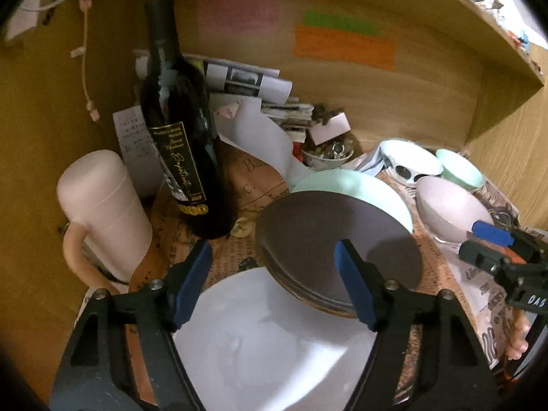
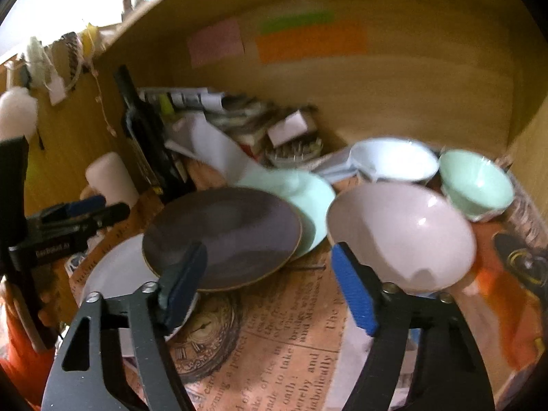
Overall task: Organize plates and bowls
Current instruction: 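Close both tools on the dark brown plate rim and lift it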
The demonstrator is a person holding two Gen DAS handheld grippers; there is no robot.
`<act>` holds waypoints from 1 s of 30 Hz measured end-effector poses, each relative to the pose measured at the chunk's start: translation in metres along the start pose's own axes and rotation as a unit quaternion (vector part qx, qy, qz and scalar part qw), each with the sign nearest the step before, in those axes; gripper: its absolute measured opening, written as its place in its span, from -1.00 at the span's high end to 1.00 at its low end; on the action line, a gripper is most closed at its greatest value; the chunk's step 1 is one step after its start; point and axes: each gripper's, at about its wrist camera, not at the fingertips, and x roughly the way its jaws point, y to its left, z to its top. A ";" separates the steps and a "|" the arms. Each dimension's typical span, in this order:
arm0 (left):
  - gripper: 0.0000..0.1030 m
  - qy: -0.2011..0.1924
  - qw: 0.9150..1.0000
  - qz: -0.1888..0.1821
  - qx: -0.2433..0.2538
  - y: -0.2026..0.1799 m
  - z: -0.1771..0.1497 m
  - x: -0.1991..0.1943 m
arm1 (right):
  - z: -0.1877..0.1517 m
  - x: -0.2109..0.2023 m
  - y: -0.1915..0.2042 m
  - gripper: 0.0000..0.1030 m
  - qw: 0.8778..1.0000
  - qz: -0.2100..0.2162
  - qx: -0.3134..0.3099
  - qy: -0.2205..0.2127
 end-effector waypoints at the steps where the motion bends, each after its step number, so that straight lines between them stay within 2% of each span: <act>1: -0.34 0.006 1.000 0.000 0.001 0.002 0.002 0.005 | -0.001 0.006 -0.001 -0.32 1.000 -0.001 0.005 0.009; 5: -0.04 0.039 0.999 -0.006 0.007 0.009 0.009 0.029 | -0.003 0.028 -0.005 -0.08 0.999 0.001 0.023 0.041; 12: 0.18 0.084 0.996 -0.028 0.006 0.017 0.014 0.065 | -0.007 0.053 -0.014 0.23 0.995 0.002 0.053 0.080; 19: 0.46 0.114 0.992 -0.045 -0.004 0.024 0.013 0.092 | -0.006 0.067 -0.018 0.36 0.993 0.010 0.072 0.097; 30: 0.49 0.132 0.990 -0.056 -0.008 0.024 0.013 0.112 | -0.003 0.079 -0.017 0.46 0.990 0.021 0.087 0.108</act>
